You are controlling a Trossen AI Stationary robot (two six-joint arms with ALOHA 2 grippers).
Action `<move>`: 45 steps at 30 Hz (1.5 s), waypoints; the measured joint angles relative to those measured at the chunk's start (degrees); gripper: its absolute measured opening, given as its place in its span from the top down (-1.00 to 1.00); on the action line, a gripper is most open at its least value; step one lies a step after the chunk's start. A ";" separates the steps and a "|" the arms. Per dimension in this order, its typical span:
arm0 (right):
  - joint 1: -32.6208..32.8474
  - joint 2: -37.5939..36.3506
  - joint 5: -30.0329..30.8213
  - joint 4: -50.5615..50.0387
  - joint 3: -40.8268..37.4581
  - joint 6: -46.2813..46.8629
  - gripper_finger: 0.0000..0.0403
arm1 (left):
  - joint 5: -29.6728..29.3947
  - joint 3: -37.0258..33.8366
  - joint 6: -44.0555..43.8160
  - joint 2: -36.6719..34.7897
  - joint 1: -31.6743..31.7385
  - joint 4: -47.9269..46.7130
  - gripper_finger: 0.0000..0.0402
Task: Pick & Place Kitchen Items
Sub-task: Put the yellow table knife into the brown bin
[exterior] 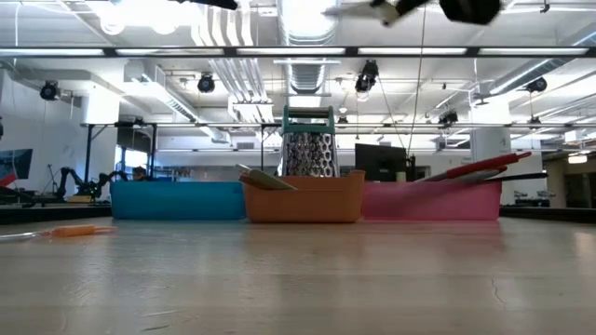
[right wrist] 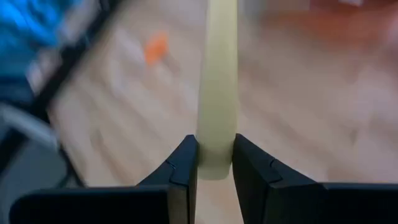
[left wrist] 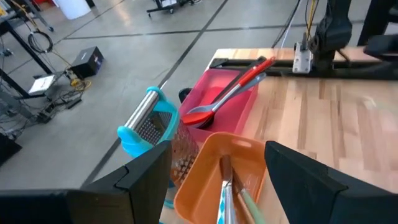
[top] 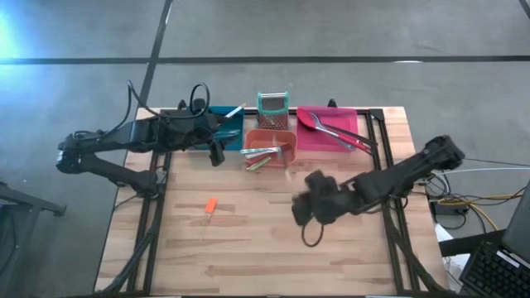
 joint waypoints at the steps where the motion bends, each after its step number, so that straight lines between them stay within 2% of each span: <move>1: 0.26 -0.98 4.23 1.17 -0.02 -1.03 0.69 | 0.06 0.00 -0.57 0.39 0.00 0.80 -0.30; 4: 0.17 -4.05 14.11 7.67 -0.07 -7.34 0.69 | 3.46 0.00 -2.00 1.98 0.02 4.67 -0.30; 6: -0.68 -5.30 17.06 13.18 -0.07 -13.43 0.69 | 7.90 0.00 -2.55 3.43 0.03 9.50 -0.30; 11: -2.01 -5.97 17.71 23.68 -0.22 -27.98 0.69 | 20.72 0.00 -4.31 7.81 0.04 21.25 -0.30; 15: -2.30 -6.83 18.08 24.64 -0.15 -30.68 0.69 | 30.85 0.00 -8.46 10.24 0.04 28.25 -0.30; 18: -2.30 -6.58 18.76 24.63 -0.13 -30.97 0.69 | 35.58 0.00 -12.18 11.63 0.06 34.26 -0.30; 21: -2.26 -6.49 18.91 25.96 -0.12 -32.37 0.69 | 37.01 0.00 -13.94 12.97 0.10 38.09 -0.30; 30: -2.26 -6.31 19.00 30.72 -0.07 -37.88 0.69 | 37.23 0.00 -19.89 15.88 1.29 39.97 -0.30; 38: -2.49 -6.31 19.00 31.03 -0.07 -38.63 0.69 | 41.43 0.00 -25.41 17.76 1.29 47.19 -0.30; 45: -2.50 -6.31 19.00 31.24 -0.07 -39.44 0.69 | 42.87 0.00 -29.16 20.22 1.29 50.75 -0.30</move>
